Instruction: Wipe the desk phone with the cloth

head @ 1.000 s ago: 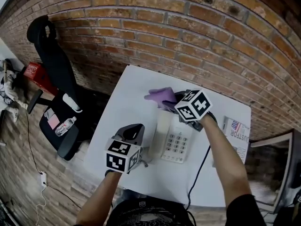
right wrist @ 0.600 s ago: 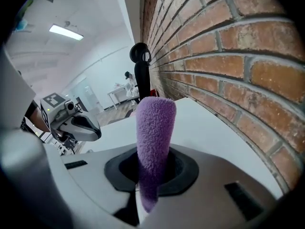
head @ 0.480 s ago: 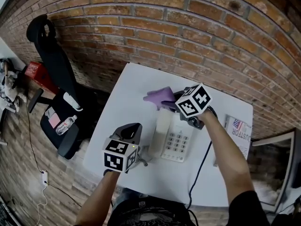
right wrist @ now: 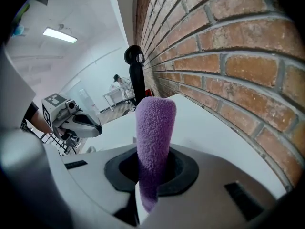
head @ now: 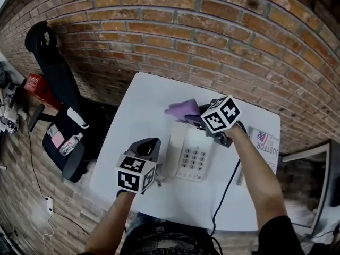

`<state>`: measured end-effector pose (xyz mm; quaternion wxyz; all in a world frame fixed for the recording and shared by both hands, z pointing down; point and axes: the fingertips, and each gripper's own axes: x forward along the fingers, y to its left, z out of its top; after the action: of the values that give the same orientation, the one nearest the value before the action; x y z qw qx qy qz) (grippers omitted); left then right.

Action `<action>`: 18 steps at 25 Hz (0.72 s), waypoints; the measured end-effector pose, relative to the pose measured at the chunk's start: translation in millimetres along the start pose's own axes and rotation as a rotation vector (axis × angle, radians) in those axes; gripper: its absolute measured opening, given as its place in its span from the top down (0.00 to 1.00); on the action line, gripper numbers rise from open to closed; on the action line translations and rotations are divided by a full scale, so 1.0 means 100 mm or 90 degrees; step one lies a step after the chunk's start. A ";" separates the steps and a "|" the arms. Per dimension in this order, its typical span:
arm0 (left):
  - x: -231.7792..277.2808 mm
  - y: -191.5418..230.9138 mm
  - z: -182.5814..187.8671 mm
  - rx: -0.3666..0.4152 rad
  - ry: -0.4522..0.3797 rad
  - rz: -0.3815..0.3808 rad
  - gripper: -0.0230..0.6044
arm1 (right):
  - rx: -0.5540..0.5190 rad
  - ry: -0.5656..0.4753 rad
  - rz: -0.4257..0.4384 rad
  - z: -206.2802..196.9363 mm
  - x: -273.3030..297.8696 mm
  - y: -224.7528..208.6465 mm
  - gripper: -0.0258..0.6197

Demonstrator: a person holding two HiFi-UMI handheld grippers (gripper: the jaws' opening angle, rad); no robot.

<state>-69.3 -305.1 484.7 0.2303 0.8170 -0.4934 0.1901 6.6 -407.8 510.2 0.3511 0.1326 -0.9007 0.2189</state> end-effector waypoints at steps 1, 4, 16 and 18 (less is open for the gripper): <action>0.01 -0.02 0.01 0.001 0.000 -0.002 0.96 | 0.003 -0.001 -0.002 -0.02 -0.03 -0.01 0.89; 0.04 -0.06 0.02 0.004 0.000 -0.005 0.96 | 0.010 -0.004 -0.010 -0.09 -0.11 -0.05 0.89; 0.16 -0.25 0.07 0.014 -0.001 -0.026 0.96 | 0.048 -0.017 -0.040 -0.35 -0.42 -0.21 0.89; 0.17 -0.27 0.08 0.015 -0.001 -0.029 0.96 | 0.056 -0.019 -0.044 -0.39 -0.47 -0.22 0.89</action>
<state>-36.8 -310.7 482.6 0.2245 0.8308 -0.4727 0.1896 71.4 -403.9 510.5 0.3390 0.1821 -0.8902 0.2439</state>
